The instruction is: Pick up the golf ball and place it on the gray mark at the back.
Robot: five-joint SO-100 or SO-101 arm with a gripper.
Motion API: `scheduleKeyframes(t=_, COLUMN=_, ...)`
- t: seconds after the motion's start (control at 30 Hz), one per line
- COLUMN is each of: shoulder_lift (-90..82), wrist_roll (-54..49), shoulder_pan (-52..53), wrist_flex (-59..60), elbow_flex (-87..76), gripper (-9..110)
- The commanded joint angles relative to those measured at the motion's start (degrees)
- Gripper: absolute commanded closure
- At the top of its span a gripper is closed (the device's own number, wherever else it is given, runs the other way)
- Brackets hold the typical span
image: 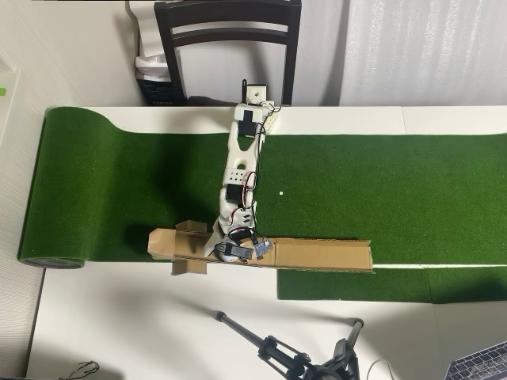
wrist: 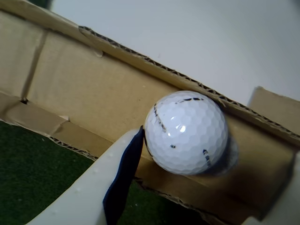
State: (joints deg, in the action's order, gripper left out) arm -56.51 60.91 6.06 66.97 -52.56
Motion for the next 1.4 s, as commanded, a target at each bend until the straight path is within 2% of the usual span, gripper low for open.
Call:
scheduleKeyframes(t=0.0, shoulder_lift=-6.2, wrist_roll=-0.5, shoulder_pan=-0.1, wrist_flex=0.0, elbow_flex=6.1, gripper=50)
scheduleKeyframes(t=0.23, shoulder_lift=-9.7, wrist_roll=0.2, shoulder_pan=-0.2, wrist_flex=5.8, elbow_flex=9.1, gripper=50)
scheduleKeyframes(t=0.5, shoulder_lift=-23.1, wrist_roll=3.3, shoulder_pan=-2.1, wrist_flex=15.1, elbow_flex=13.5, gripper=50)
scheduleKeyframes(t=0.87, shoulder_lift=-42.0, wrist_roll=9.5, shoulder_pan=-5.3, wrist_flex=27.0, elbow_flex=11.7, gripper=50)
scheduleKeyframes(t=1.1, shoulder_lift=-49.4, wrist_roll=10.1, shoulder_pan=-5.4, wrist_flex=28.2, elbow_flex=-6.2, gripper=50)
scheduleKeyframes(t=1.17, shoulder_lift=-52.6, wrist_roll=13.1, shoulder_pan=-5.4, wrist_flex=27.7, elbow_flex=-13.5, gripper=50)
scheduleKeyframes(t=1.37, shoulder_lift=-72.8, wrist_roll=17.1, shoulder_pan=-5.4, wrist_flex=27.3, elbow_flex=-30.4, gripper=50)
